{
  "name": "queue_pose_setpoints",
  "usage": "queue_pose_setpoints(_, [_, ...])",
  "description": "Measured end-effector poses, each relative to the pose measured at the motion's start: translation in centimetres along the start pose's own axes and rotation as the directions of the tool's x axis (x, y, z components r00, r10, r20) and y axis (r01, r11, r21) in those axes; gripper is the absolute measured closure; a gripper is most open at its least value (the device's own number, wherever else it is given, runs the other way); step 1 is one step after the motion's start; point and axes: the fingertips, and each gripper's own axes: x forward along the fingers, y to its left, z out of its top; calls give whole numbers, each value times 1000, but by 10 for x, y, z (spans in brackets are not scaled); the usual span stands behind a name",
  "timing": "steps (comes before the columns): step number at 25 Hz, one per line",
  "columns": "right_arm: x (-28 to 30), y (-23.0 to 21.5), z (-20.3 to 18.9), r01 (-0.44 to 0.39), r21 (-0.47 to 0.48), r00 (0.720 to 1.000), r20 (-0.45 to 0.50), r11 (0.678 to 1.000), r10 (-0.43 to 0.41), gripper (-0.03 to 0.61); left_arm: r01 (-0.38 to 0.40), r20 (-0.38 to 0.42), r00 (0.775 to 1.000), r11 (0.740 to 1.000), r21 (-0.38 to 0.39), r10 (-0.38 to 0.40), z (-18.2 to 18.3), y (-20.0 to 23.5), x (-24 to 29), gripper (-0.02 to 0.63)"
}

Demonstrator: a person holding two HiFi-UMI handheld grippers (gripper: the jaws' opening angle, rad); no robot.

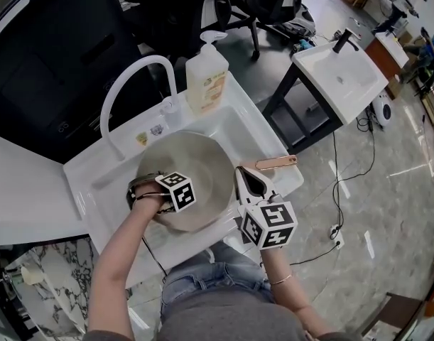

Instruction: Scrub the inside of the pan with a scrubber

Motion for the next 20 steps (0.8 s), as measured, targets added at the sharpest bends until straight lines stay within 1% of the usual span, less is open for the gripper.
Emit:
queue_pose_setpoints(2, [-1, -1, -1, 4, 2, 1000, 0, 1000, -4, 568, -65, -14, 998, 997, 34, 66, 0, 11, 1, 555])
queue_pose_setpoints(5, [-3, -4, -1, 13, 4, 1000, 1, 1000, -13, 568, -172, -29, 984, 981, 89, 175, 1, 30, 2, 555])
queue_pose_setpoints(7, [-4, -7, -1, 20, 7, 1000, 2, 1000, -20, 568, -239, -34, 969, 964, 118, 245, 3, 42, 2, 555])
queue_pose_setpoints(9, [-7, -10, -1, 27, 9, 1000, 4, 1000, -27, 568, -330, -26, 941, 932, 151, 337, 6, 58, -1, 555])
queue_pose_setpoints(10, [-8, -11, -1, 31, 11, 1000, 5, 999, -31, 568, -383, -15, 920, 908, 167, 391, 8, 66, -4, 555])
queue_pose_setpoints(12, [-10, -13, -2, 40, 13, 999, 6, 999, -40, 568, -489, 22, 869, 853, 180, 494, 14, 82, -11, 555])
queue_pose_setpoints(14, [-12, -15, -3, 45, 15, 999, 6, 999, -45, 568, -580, 72, 814, 799, 158, 576, 21, 94, -22, 555])
queue_pose_setpoints(16, [-12, -15, -4, 46, 15, 999, 3, 999, -46, 568, -653, 129, 757, 751, 100, 640, 29, 104, -36, 554])
queue_pose_setpoints(18, [-12, -15, -4, 45, 13, 999, 1, 999, -45, 568, -707, 189, 697, 707, 21, 692, 38, 112, -53, 554])
queue_pose_setpoints(19, [-12, -14, -4, 44, 12, 999, 2, 999, -44, 568, -726, 222, 666, 687, -24, 712, 43, 114, -63, 554])
queue_pose_setpoints(20, [-12, -13, -3, 43, 11, 999, 3, 999, -43, 568, -735, 258, 639, 674, -74, 725, 47, 115, -73, 553])
